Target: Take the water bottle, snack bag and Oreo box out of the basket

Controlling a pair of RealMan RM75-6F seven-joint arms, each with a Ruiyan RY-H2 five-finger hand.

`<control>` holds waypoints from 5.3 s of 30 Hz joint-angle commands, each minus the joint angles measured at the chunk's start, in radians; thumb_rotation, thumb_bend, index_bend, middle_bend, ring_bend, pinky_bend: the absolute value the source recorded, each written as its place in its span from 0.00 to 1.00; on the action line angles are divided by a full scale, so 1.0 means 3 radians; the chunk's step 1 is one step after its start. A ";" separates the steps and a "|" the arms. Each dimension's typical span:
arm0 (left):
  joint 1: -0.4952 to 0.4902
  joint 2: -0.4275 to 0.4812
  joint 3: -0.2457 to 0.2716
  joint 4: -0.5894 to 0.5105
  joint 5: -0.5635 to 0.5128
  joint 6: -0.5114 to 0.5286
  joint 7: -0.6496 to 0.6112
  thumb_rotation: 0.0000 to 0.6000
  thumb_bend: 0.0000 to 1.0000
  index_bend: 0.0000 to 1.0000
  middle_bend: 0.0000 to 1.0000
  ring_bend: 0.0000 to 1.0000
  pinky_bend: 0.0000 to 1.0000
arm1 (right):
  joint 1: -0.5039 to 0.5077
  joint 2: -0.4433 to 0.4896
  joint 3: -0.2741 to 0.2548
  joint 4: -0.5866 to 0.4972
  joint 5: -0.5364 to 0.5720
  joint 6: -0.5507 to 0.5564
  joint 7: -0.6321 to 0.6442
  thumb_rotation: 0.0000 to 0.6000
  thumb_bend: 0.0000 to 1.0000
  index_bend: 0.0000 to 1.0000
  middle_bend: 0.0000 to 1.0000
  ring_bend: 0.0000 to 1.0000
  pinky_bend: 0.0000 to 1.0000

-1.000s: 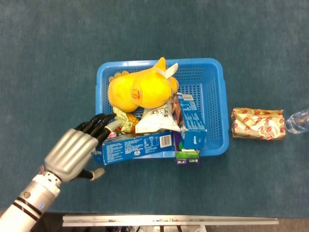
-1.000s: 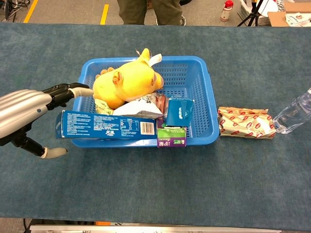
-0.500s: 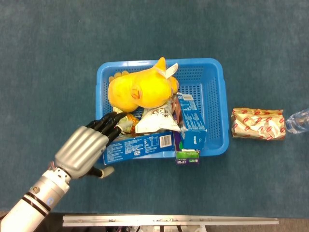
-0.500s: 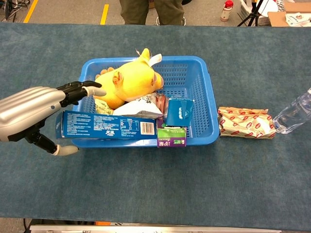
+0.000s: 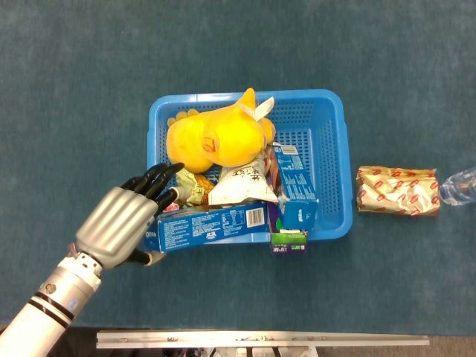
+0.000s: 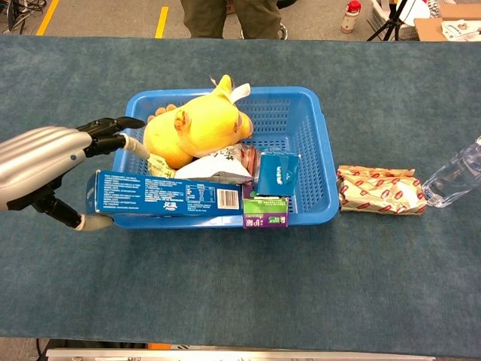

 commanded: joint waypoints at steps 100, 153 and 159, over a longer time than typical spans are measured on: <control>0.0401 0.0749 -0.0584 -0.0150 0.0191 0.1401 0.0210 1.00 0.17 0.77 0.05 0.11 0.25 | -0.0052 -0.0052 0.0015 0.0131 0.0084 0.0024 0.0087 1.00 0.00 0.33 0.34 0.33 0.30; 0.0708 0.0332 -0.0461 0.1093 0.0491 0.1765 -0.0374 1.00 0.11 0.39 0.18 0.20 0.29 | -0.0955 0.0260 -0.0612 -0.0244 -0.0813 0.0939 -0.1231 1.00 0.00 0.34 0.34 0.33 0.30; 0.0802 0.0368 -0.0302 0.1170 0.0554 0.1694 -0.0351 1.00 0.11 0.39 0.18 0.20 0.29 | -0.1195 0.0215 -0.0688 -0.0215 -0.0908 0.1149 -0.1408 1.00 0.00 0.36 0.34 0.33 0.30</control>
